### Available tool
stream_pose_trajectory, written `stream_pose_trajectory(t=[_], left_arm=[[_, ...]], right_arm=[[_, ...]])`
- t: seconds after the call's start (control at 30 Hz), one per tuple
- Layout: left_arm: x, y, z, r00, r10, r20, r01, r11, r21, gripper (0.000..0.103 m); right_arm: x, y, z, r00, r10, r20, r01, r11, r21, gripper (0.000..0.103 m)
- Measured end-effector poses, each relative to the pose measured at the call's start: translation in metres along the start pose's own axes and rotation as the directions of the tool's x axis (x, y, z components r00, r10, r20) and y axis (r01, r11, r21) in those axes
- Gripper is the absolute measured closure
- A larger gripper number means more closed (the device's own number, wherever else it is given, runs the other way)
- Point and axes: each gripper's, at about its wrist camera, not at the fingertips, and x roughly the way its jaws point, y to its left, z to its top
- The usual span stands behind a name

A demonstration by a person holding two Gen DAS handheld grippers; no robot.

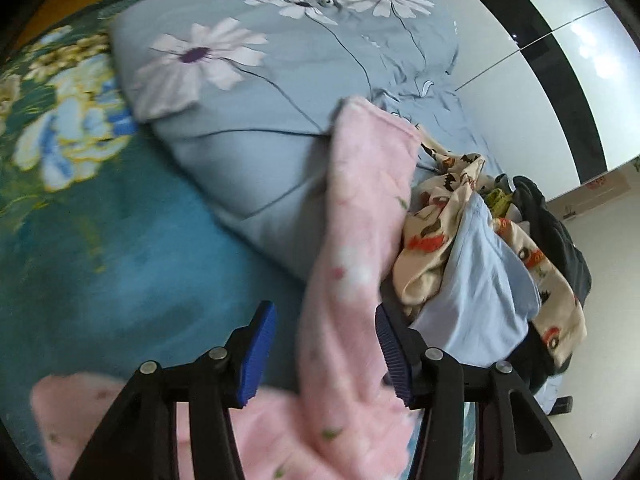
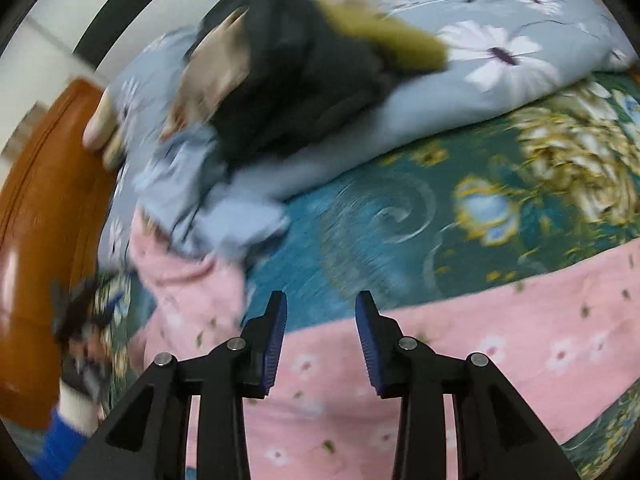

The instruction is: Fold clothes

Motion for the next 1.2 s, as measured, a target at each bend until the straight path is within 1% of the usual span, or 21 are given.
stream_pose_trajectory(t=[0.13, 0.2, 0.23, 0.27, 0.3, 0.33, 0.37, 0.43, 0.5, 0.57, 0.6, 0.63, 0.67, 0.7, 0.77, 0.87, 0.9, 0.93, 1.0, 1.1, 1.2], left_arm=[[0.020, -0.004, 0.016, 1.000, 0.007, 0.012, -0.006, 0.999, -0.045, 0.049], [0.028, -0.004, 0.021, 1.000, 0.021, 0.009, -0.020, 0.998, -0.066, 0.063], [0.031, -0.003, 0.021, 0.999, 0.034, 0.000, -0.034, 0.996, -0.078, 0.078], [0.033, -0.004, 0.021, 0.999, 0.040, -0.004, -0.041, 0.995, -0.087, 0.083], [0.032, -0.005, 0.021, 0.999, 0.035, -0.002, -0.035, 0.996, -0.088, 0.085], [0.030, -0.006, 0.020, 1.000, 0.030, 0.001, -0.030, 0.996, -0.089, 0.094], [0.028, -0.008, 0.020, 1.000, 0.027, 0.009, -0.026, 0.996, -0.083, 0.098], [0.013, -0.018, 0.017, 0.999, 0.015, 0.046, -0.013, 0.999, -0.041, 0.099], [-0.012, -0.039, 0.013, 0.995, -0.044, 0.086, 0.041, 0.998, 0.037, 0.099], [-0.041, -0.069, 0.004, 0.986, -0.114, 0.118, 0.096, 0.984, 0.152, 0.099], [-0.056, -0.085, -0.002, 0.980, -0.153, 0.130, 0.123, 0.970, 0.211, 0.099], [-0.069, -0.107, -0.010, 0.971, -0.202, 0.129, 0.160, 0.947, 0.278, 0.099], [-0.081, -0.130, -0.020, 0.960, -0.254, 0.117, 0.201, 0.916, 0.348, 0.099], [-0.090, -0.152, -0.030, 0.949, -0.297, 0.106, 0.230, 0.882, 0.411, 0.099], [-0.103, -0.199, -0.062, 0.921, -0.386, 0.055, 0.301, 0.793, 0.529, 0.099], [-0.098, -0.254, -0.109, 0.887, -0.457, -0.062, 0.398, 0.690, 0.605, 0.099], [-0.092, -0.271, -0.126, 0.879, -0.466, -0.103, 0.422, 0.659, 0.623, 0.099], [-0.079, -0.286, -0.146, 0.880, -0.449, -0.155, 0.439, 0.642, 0.629, 0.099], [-0.046, -0.309, -0.185, 0.875, -0.403, -0.269, 0.478, 0.627, 0.615, 0.099], [0.002, -0.336, -0.243, 0.848, -0.328, -0.416, 0.526, 0.614, 0.589, 0.099], [0.040, -0.341, -0.292, 0.844, -0.217, -0.491, 0.509, 0.615, 0.602, 0.099]], right_arm=[[-0.004, -0.008, -0.015, 0.999, -0.049, -0.015, 0.049, 0.999, -0.009, 0.066], [-0.009, -0.018, -0.019, 0.997, -0.074, -0.020, 0.074, 0.997, 0.004, 0.066], [-0.011, -0.024, -0.020, 0.996, -0.085, -0.023, 0.085, 0.996, 0.012, 0.066], [-0.014, -0.030, -0.021, 0.995, -0.096, -0.025, 0.096, 0.995, 0.021, 0.066], [-0.017, -0.034, -0.022, 0.995, -0.101, -0.026, 0.101, 0.994, 0.033, 0.066], [-0.018, -0.039, -0.023, 0.995, -0.098, -0.029, 0.100, 0.994, 0.054, 0.066], [-0.018, -0.043, -0.023, 0.995, -0.094, -0.030, 0.096, 0.993, 0.070, 0.066], [-0.019, -0.049, -0.024, 0.996, -0.088, -0.033, 0.091, 0.992, 0.091, 0.066], [-0.018, -0.052, -0.025, 0.996, -0.087, -0.034, 0.090, 0.991, 0.098, 0.066], [-0.018, -0.056, -0.028, 0.996, -0.081, -0.037, 0.084, 0.991, 0.107, 0.066], [-0.017, -0.059, -0.030, 0.996, -0.079, -0.039, 0.083, 0.990, 0.113, 0.066], [-0.016, -0.061, -0.031, 0.996, -0.077, -0.041, 0.081, 0.990, 0.120, 0.066], [-0.015, -0.064, -0.033, 0.996, -0.072, -0.042, 0.077, 0.988, 0.131, 0.066], [-0.014, -0.068, -0.034, 0.997, -0.067, -0.043, 0.073, 0.986, 0.148, 0.066], [-0.012, -0.075, -0.038, 0.997, -0.057, -0.043, 0.064, 0.981, 0.183, 0.066], [-0.015, -0.086, -0.043, 0.998, -0.045, -0.032, 0.052, 0.972, 0.230, 0.066], [-0.018, -0.091, -0.046, 0.999, -0.046, -0.026, 0.051, 0.968, 0.246, 0.066], [-0.021, -0.095, -0.048, 0.999, -0.047, -0.020, 0.051, 0.964, 0.263, 0.066], [-0.027, -0.103, -0.052, 0.999, -0.050, -0.009, 0.050, 0.954, 0.295, 0.066], [-0.037, -0.116, -0.061, 0.998, -0.059, 0.005, 0.054, 0.939, 0.339, 0.066], [-0.045, -0.125, -0.071, 0.997, -0.081, 0.002, 0.074, 0.931, 0.356, 0.066]])
